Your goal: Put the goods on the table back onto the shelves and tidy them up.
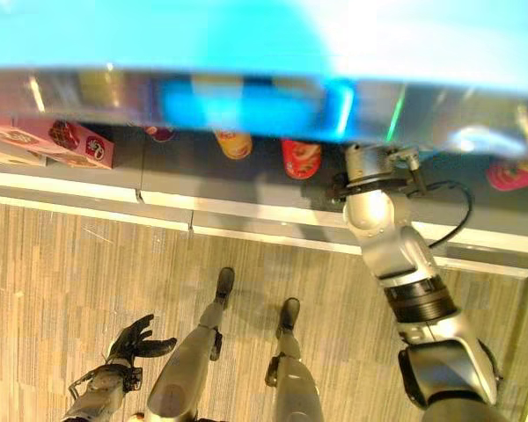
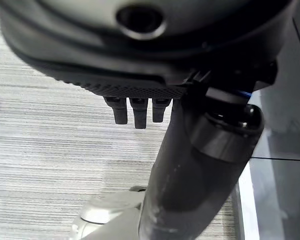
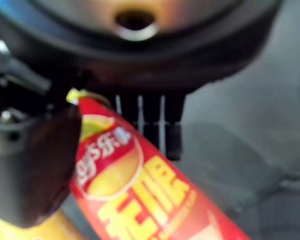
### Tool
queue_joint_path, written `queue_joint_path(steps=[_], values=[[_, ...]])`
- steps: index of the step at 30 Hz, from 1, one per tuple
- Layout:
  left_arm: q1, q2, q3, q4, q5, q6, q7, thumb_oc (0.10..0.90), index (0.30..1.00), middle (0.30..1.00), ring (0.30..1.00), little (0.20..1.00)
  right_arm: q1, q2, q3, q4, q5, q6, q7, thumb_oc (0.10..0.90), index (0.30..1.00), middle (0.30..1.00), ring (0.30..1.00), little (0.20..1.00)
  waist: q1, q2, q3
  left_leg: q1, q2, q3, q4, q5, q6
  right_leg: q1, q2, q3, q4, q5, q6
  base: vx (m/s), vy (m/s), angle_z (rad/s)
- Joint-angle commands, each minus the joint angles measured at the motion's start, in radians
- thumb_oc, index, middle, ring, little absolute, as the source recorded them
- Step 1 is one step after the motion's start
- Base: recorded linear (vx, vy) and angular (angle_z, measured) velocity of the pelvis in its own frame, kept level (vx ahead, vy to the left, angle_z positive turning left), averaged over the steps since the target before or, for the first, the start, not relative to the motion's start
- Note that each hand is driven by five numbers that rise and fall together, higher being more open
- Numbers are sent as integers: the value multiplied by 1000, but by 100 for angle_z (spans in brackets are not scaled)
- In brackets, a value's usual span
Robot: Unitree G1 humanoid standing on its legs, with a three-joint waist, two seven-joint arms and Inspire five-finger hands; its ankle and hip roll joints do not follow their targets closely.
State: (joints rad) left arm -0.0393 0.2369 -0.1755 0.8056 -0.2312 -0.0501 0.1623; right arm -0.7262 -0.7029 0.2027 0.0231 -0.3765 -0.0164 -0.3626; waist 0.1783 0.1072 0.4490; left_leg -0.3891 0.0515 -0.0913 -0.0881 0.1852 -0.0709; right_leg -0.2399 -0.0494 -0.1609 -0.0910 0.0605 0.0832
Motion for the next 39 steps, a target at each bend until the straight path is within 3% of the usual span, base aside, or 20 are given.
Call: queue_joint_path(steps=[1, 39], values=[[51, 58, -23, 38, 28, -26, 56, 800, 900, 900, 900, 900, -113, 14, -46, -179, -61, -61, -114, 400, 300, 300, 300, 300, -7, -44, -79, -54, 75, 9, 110, -104, -90, -21, -166, -18, 218, -150, 144, 0, 0, 0], [33, 62, -63, -58, 42, -49, 102, 800, 900, 900, 900, 900, 5, 86, -140, -167, -188, -8, -329, 400, 300, 300, 300, 300, -28, -10, -27, -152, 53, -7, 148, -107, -85, -103, -172, -39, 262, -165, 139, -5, 0, 1]])
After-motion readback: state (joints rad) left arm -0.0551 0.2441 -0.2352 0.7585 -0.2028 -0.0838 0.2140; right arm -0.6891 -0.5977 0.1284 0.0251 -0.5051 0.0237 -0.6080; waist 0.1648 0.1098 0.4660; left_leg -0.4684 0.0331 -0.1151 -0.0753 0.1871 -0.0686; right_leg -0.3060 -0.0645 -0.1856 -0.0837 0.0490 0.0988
